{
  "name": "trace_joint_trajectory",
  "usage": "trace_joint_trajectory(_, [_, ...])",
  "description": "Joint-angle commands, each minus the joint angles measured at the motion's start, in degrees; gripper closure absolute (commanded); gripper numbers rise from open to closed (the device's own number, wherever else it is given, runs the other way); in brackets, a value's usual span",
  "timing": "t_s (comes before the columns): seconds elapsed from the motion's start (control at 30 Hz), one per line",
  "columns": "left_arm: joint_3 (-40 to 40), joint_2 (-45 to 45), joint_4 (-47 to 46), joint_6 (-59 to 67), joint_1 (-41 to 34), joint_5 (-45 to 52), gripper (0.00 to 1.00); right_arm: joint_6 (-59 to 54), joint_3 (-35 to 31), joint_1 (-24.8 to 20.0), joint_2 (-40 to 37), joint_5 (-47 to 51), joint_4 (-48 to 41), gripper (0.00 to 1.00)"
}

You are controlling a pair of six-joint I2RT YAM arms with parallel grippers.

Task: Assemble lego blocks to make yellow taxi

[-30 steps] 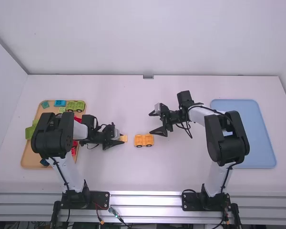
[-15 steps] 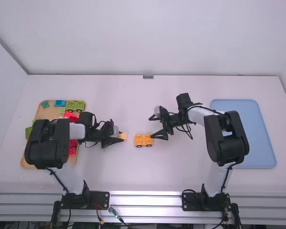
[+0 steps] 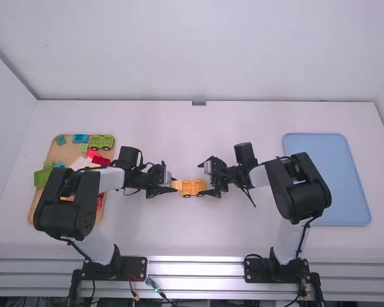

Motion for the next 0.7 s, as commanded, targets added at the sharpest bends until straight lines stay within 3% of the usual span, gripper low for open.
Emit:
trace_joint_trajectory(0.0, [-0.4, -0.7, 2.3, -5.1, -1.4, 1.4, 0.88, 12.6, -3.8, 1.7, 0.6, 7.8, 5.9, 0.01])
trace_joint_trajectory(0.13, [-0.4, -0.7, 6.1, -10.0, -3.1, 0.8, 0.89, 15.3, -6.8, 3.7, 0.6, 10.6, 11.8, 0.01])
trace_joint_trajectory(0.37, [-0.4, -0.7, 6.9, -9.4, -4.3, 0.9, 0.87, 10.8, -7.1, 1.6, 0.6, 5.8, 9.4, 0.01])
trace_joint_trajectory(0.67, [-0.4, -0.7, 6.3, -9.4, -4.7, 0.6, 0.87, 8.3, -0.4, 1.7, 8.3, 1.6, 6.9, 0.01])
